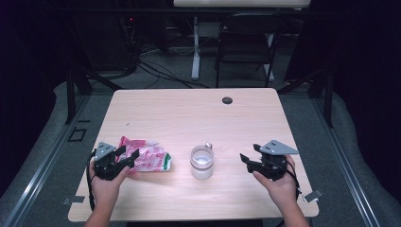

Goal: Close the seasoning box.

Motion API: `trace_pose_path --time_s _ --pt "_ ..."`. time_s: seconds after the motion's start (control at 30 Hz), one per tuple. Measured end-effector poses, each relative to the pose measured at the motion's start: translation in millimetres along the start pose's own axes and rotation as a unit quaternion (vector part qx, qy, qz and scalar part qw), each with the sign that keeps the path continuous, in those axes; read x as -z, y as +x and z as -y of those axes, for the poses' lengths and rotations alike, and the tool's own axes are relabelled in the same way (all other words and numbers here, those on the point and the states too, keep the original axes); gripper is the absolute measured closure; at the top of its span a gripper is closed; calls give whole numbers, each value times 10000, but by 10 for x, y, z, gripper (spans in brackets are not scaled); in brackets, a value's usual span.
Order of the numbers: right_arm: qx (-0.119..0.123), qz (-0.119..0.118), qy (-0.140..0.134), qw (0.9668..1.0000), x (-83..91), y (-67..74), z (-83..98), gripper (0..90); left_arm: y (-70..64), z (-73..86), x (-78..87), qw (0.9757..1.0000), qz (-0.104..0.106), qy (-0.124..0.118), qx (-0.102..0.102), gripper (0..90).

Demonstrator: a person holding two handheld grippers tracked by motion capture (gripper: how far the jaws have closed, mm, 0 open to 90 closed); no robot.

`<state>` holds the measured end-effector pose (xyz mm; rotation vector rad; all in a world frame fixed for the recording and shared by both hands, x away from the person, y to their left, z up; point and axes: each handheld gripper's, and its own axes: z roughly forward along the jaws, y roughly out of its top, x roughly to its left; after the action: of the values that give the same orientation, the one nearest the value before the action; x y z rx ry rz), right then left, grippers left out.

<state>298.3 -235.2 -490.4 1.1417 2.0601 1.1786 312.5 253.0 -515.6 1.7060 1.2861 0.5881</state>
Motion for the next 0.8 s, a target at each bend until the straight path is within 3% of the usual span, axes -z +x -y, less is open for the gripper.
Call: trace_pose_path --time_s 0.13,0.27,0.3,0.57,0.67,0.8 --pt "-383 233 -131 9989 8 -155 282 384 33 21 -23 10000 -49 76 11 406" --pt "-403 275 41 9988 -48 -241 414 389 46 44 -49 9999 -89 112 8 404" --pt "-308 274 155 9990 -91 -273 467 389 53 52 -57 9998 -126 171 -42 403" --pt "-417 -15 444 9981 -260 -298 539 393 134 114 -93 9994 -194 272 24 401" --pt "-428 36 557 9975 -307 -286 560 394 196 137 -104 9992 -210 328 132 398" --pt "-446 -80 551 9974 -322 -271 561 394 273 162 -122 9984 -205 376 360 398"
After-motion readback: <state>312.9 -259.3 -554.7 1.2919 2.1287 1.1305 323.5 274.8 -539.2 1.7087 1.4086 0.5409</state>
